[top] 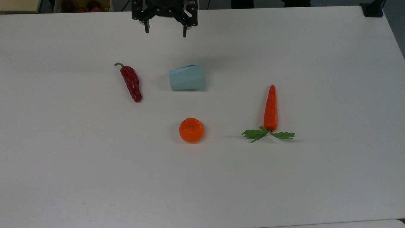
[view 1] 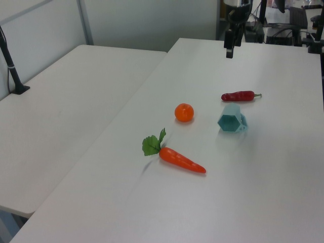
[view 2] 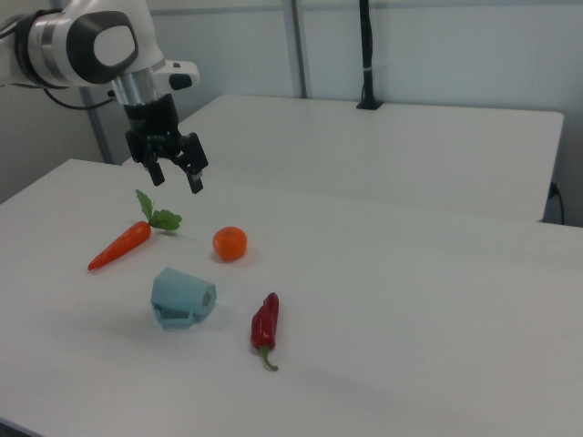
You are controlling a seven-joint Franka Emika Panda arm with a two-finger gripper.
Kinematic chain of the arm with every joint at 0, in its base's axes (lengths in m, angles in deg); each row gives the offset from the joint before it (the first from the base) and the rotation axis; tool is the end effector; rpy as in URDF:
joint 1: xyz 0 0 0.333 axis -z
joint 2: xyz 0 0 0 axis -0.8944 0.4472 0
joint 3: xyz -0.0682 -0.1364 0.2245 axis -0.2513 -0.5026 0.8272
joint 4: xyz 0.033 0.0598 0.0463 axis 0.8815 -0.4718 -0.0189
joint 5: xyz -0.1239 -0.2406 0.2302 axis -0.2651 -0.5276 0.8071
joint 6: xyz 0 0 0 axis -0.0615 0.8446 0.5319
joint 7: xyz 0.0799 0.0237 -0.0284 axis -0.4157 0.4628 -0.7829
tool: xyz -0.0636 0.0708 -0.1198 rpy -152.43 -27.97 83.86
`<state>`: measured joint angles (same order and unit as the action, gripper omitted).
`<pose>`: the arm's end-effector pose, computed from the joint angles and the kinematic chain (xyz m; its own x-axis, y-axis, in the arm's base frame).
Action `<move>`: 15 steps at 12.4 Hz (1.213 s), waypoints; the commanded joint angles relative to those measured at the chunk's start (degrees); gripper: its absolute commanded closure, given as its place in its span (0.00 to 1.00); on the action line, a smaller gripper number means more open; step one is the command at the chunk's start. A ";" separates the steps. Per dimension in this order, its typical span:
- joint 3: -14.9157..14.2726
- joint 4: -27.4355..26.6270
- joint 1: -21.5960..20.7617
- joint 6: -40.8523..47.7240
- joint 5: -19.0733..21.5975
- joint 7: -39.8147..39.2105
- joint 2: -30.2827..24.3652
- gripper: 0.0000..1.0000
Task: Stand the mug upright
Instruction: 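Move the open gripper toward the tipped-over light blue mug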
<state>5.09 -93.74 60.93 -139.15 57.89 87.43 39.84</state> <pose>0.5533 0.0431 0.4825 0.9991 -0.0154 0.0392 -0.0181 -0.9975 0.0687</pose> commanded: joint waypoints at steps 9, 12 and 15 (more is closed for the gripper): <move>0.35 -2.39 -11.37 5.52 -16.35 4.15 3.31 0.00; 2.36 -2.83 -16.29 6.23 -24.69 14.41 8.13 0.00; 2.64 -3.10 -20.43 7.90 -32.00 22.42 14.54 0.00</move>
<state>7.90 -97.08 43.18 -133.11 30.63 104.53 50.30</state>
